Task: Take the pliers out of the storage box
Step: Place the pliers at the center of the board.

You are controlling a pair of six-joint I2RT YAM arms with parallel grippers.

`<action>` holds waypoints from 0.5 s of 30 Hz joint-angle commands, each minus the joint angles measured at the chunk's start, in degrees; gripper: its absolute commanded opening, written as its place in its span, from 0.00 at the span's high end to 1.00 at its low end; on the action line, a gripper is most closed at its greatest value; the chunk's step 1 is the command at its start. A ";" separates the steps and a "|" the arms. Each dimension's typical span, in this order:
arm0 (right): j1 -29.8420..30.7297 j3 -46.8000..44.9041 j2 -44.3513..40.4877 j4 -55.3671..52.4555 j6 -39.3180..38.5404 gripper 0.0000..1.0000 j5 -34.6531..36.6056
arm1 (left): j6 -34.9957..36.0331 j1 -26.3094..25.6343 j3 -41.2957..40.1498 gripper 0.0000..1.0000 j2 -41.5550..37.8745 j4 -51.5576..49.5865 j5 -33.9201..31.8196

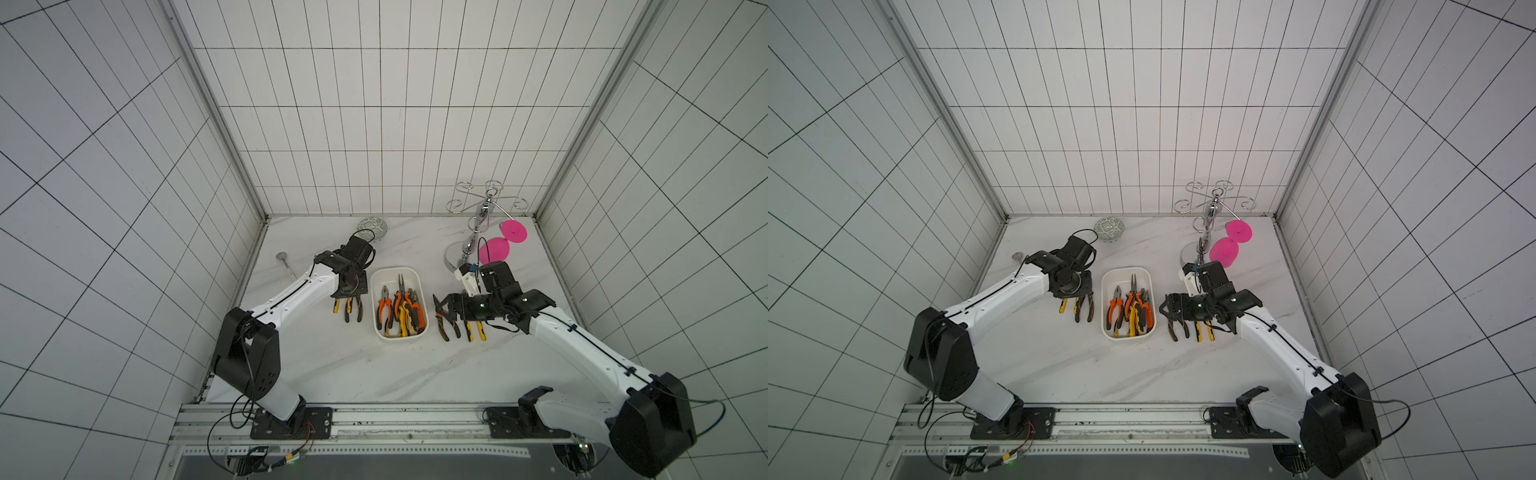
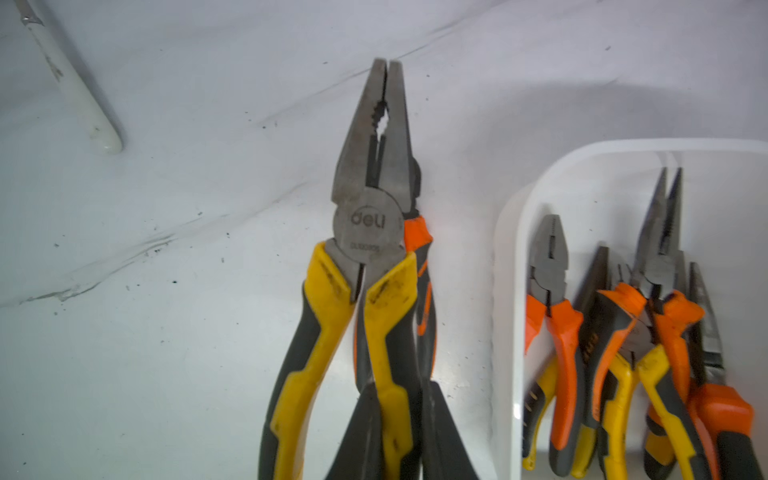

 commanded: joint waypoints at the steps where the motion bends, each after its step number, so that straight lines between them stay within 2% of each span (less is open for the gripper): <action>1: 0.85 4.18 0.43 0.41 -0.53 0.16 0.13 | 6.37 2.11 -1.46 1.00 -0.54 5.34 -3.56; 7: 0.98 4.43 0.47 -0.14 -0.74 0.16 0.92 | 7.84 5.61 -3.23 1.00 3.99 7.90 -5.60; 15: 0.97 4.44 0.53 -0.51 -1.14 0.16 1.89 | 7.06 6.37 -4.95 1.00 8.94 11.24 -2.67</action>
